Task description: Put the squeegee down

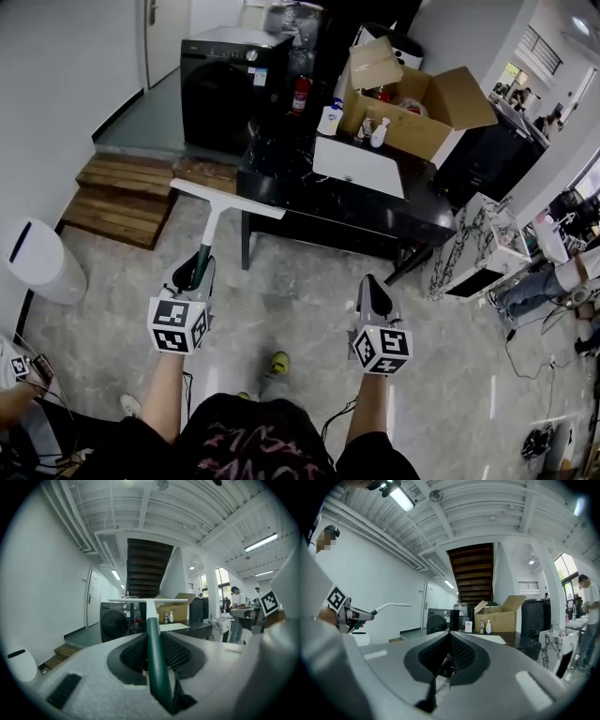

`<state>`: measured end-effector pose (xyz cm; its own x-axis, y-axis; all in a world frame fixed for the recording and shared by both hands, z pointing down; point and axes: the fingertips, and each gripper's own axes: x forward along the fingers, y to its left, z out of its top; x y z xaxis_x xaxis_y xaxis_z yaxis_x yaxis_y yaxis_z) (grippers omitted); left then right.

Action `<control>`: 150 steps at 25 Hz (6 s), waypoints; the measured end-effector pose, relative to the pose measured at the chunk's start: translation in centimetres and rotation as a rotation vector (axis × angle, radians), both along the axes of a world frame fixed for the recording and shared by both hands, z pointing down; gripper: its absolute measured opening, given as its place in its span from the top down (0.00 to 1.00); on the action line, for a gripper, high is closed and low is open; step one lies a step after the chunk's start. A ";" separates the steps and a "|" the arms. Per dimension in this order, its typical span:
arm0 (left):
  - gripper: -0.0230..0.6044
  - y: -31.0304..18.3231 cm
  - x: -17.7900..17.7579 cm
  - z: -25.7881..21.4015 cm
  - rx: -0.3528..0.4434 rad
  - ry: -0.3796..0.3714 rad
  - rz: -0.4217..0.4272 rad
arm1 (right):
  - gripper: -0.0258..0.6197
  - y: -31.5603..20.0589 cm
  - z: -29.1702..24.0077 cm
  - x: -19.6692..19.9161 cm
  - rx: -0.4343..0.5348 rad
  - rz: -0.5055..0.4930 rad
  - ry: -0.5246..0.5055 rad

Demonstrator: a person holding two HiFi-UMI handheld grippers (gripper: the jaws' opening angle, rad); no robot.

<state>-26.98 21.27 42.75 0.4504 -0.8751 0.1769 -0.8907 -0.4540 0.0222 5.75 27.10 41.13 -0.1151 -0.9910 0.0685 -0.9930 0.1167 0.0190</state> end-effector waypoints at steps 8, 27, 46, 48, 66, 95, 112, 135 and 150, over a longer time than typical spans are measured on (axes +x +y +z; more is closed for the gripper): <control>0.80 -5.7 1.8 0.3 0.004 -0.011 -0.007 | 0.94 -6.4 0.5 1.4 0.013 -0.027 -0.008; 0.80 -19.8 10.0 1.0 -0.027 -0.078 -0.042 | 0.94 -22.2 3.0 8.8 -0.017 -0.101 -0.035; 0.80 -30.3 15.2 0.1 0.000 -0.081 -0.070 | 0.94 -32.7 3.6 12.8 -0.017 -0.136 -0.026; 0.80 -31.5 15.2 0.4 -0.001 -0.076 -0.070 | 0.94 -33.8 3.8 12.8 -0.018 -0.133 -0.025; 0.80 -47.6 15.9 1.6 -0.036 -0.058 -0.010 | 0.94 -47.4 3.9 13.1 -0.045 -0.063 -0.008; 0.80 -61.8 16.2 3.2 -0.077 -0.037 0.063 | 0.94 -59.9 3.9 12.3 -0.043 -0.003 0.002; 0.80 -65.3 18.8 3.5 -0.134 -0.054 0.006 | 0.94 -63.0 3.9 14.6 -0.046 -0.078 -0.012; 0.80 -66.3 21.5 12.6 -0.384 -0.098 -0.002 | 0.94 -63.8 5.7 15.8 -0.079 -0.103 -0.029; 0.80 -65.0 20.9 17.6 -0.502 -0.136 -0.024 | 0.94 -64.5 5.9 15.6 -0.083 -0.109 -0.028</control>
<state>-6.09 -43.74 60.33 0.3753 -0.6771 0.6330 -0.9106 -0.3970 0.1152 21.34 -37.42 47.00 -0.2245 -0.9636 0.1453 -0.9744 0.2236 -0.0225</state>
